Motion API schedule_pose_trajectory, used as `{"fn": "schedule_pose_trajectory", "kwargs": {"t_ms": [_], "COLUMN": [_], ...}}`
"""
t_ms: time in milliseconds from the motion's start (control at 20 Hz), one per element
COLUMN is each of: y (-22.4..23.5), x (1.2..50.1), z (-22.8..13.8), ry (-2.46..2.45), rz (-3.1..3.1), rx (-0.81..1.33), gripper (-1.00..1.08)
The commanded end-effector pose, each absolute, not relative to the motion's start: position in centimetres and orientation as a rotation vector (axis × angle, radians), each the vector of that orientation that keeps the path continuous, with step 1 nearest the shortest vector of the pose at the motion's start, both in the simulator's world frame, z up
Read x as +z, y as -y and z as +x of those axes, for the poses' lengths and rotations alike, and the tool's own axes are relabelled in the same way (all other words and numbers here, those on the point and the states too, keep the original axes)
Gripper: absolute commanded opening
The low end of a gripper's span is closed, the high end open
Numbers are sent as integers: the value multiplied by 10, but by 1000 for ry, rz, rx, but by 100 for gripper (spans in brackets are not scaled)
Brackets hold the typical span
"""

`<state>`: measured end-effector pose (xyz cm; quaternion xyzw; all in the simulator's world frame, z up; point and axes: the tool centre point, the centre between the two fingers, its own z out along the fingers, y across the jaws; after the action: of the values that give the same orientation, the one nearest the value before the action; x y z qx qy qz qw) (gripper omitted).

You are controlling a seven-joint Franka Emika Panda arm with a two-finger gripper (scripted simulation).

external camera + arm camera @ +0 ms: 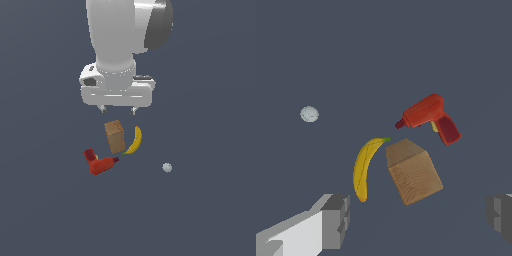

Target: Pick up a designated object from a clutter of objects.

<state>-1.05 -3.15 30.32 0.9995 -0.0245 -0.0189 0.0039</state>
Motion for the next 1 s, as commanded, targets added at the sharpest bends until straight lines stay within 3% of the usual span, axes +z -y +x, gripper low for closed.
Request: {"fn": "schedule_pose_trajectory", "kwargs": {"t_ms": [0,950], "y": [31,38], "x": [303,299], "z": [-11,-17], "ry": [77,21], "rz": [3132,3116], "rx": [-59,-60], "gripper": [100,100]}}
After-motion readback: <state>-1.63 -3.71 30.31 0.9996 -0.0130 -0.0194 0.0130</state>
